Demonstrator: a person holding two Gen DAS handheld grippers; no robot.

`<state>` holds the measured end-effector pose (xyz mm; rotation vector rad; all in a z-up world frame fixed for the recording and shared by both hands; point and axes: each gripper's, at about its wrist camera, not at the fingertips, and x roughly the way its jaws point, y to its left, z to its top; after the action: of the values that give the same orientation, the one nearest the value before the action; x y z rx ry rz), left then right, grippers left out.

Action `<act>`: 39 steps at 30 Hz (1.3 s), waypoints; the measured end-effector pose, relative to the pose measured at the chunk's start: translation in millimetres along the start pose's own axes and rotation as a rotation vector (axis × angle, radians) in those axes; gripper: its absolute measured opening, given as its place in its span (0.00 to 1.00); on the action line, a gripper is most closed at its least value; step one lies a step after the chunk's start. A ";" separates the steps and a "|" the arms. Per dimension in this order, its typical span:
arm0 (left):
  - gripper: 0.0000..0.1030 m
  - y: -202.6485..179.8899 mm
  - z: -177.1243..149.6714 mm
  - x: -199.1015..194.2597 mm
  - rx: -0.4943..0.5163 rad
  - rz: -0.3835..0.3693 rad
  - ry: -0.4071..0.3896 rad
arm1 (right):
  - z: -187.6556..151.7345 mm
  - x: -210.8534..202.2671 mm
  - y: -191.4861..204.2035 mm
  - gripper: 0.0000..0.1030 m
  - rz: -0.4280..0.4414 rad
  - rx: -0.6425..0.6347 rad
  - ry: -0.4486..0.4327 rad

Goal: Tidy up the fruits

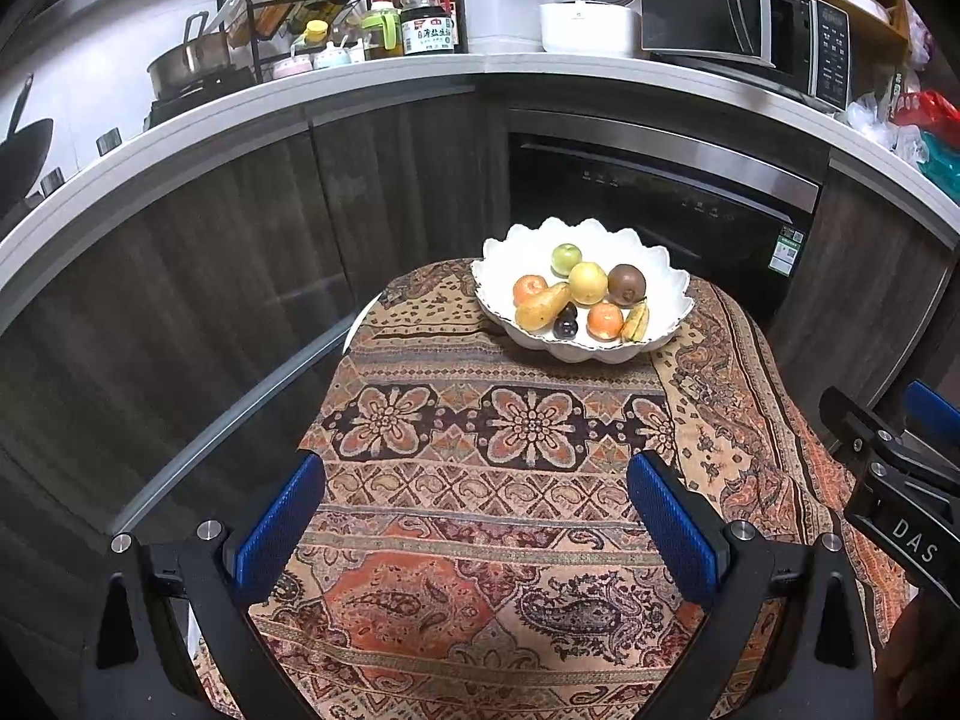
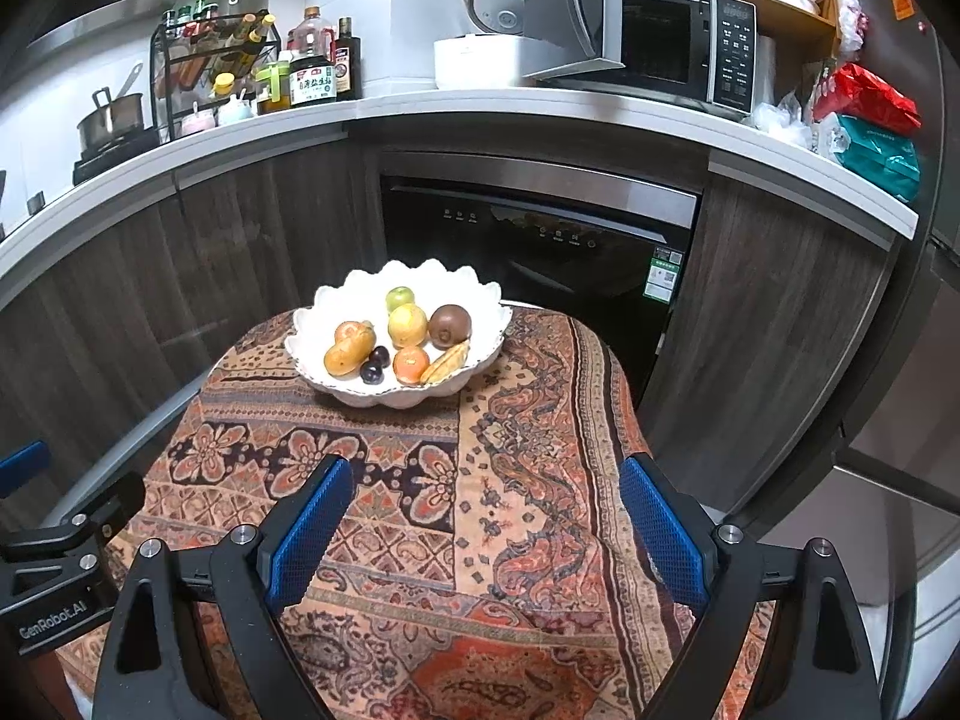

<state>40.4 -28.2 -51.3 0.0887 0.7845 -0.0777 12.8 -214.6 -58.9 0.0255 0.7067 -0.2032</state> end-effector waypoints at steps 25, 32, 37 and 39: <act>0.99 0.8 0.4 -4.9 -0.002 -0.020 -0.012 | 1.1 -3.3 0.8 0.89 0.005 -0.001 -0.004; 0.99 2.4 1.1 -8.2 0.001 -0.019 -0.026 | 2.4 -5.3 0.1 0.89 0.006 -0.003 -0.007; 0.99 2.3 1.1 -8.9 0.004 -0.017 -0.027 | 2.6 -5.2 0.6 0.89 0.008 -0.004 -0.007; 0.99 2.4 1.3 -8.9 0.006 -0.016 -0.027 | 2.7 -5.1 0.4 0.89 0.007 -0.004 -0.008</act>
<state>35.4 -25.6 -44.0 0.0864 0.7583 -0.0965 10.9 -213.5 -53.6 0.0238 0.6993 -0.1952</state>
